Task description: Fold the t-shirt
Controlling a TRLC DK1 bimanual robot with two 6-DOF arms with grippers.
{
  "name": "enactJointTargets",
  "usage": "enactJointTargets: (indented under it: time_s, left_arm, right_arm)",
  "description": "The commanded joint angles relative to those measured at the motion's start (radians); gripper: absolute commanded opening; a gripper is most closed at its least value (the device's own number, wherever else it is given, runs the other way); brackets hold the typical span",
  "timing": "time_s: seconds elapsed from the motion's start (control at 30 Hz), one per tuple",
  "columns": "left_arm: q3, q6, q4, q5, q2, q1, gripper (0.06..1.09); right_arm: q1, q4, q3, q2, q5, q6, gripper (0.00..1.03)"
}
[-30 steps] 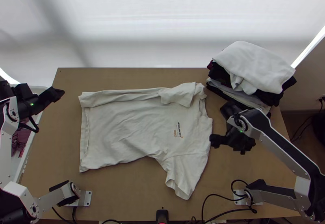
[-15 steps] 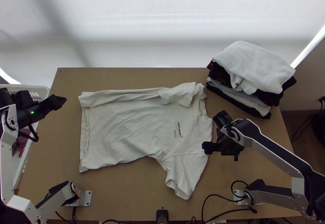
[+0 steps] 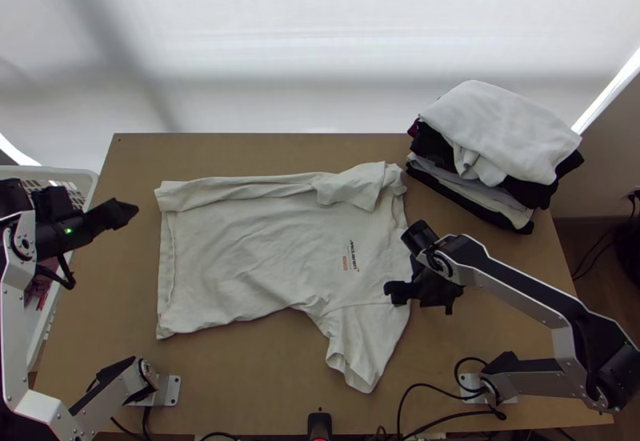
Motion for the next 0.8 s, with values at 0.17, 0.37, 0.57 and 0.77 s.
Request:
enactJointTargets:
  time_s: [0.17, 0.37, 0.57, 0.77]
  left_arm:
    - [-0.012, 0.41, -0.381, -0.067, 0.014, -0.024, 1.05]
    - [-0.114, 0.505, -0.497, -0.361, -0.012, -0.173, 1.04]
    - [-0.228, 0.574, -0.494, -0.398, -0.017, -0.184, 1.03]
    - [-0.343, 0.552, -0.413, -0.422, 0.057, -0.196, 0.99]
  right_arm:
    - [0.012, 0.076, -0.06, -0.032, -0.004, 0.023, 0.03]
    - [0.007, 0.083, -0.062, -0.046, 0.001, 0.023, 0.03]
    - [0.006, 0.084, -0.056, -0.049, 0.002, 0.023, 0.03]
    - [0.004, 0.084, -0.053, -0.052, 0.004, 0.023, 0.03]
